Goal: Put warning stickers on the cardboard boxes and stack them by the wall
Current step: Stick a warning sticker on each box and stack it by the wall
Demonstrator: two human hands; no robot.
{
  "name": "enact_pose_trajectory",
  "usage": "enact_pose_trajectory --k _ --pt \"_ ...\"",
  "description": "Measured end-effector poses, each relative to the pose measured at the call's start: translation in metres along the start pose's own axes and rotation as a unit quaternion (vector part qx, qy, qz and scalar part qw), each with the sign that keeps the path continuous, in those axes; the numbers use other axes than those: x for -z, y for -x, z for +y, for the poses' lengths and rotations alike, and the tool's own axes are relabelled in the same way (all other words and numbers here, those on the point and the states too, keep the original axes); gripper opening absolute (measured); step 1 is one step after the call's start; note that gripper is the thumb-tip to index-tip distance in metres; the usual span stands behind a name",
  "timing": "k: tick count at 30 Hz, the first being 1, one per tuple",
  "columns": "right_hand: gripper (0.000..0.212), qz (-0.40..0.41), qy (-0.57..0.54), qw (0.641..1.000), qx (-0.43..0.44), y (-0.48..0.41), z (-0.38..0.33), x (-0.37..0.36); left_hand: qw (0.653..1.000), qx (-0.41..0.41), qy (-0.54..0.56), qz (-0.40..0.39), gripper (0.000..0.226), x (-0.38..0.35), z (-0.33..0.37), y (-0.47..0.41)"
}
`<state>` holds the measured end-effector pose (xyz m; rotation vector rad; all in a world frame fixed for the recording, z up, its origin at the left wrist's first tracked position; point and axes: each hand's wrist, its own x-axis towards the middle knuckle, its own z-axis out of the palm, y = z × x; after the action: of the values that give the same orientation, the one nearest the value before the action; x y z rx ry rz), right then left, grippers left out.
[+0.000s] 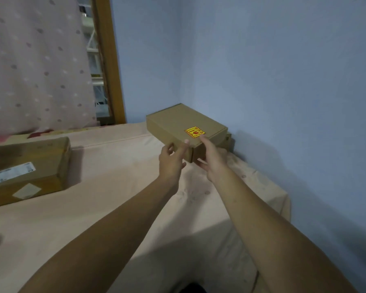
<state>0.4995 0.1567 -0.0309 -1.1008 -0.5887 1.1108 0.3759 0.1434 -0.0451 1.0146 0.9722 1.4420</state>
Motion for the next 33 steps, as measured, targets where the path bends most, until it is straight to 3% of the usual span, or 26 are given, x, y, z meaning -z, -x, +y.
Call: enact_pose_trajectory --k 5,11,23,28,33 --pt "0.080 0.024 -0.021 0.999 -0.006 -0.039 -0.008 -0.004 0.999 -0.017 -0.034 0.021 0.046 -0.036 0.000 -0.038" --pt "0.082 0.052 -0.040 0.998 -0.002 -0.079 -0.017 0.001 0.996 -0.008 -0.084 0.004 0.022 -0.064 0.004 -0.082" --pt "0.067 0.086 0.029 0.996 -0.005 -0.141 -0.036 0.026 0.987 0.041 -0.147 -0.041 0.045 -0.102 -0.034 -0.147" --pt "0.063 0.084 -0.012 0.996 -0.016 -0.162 -0.024 0.036 0.969 0.023 -0.243 -0.045 0.047 -0.115 -0.043 -0.156" --pt "0.062 0.065 -0.014 0.998 -0.008 -0.173 -0.021 0.038 0.967 0.031 -0.245 -0.056 0.054 -0.118 -0.048 -0.171"
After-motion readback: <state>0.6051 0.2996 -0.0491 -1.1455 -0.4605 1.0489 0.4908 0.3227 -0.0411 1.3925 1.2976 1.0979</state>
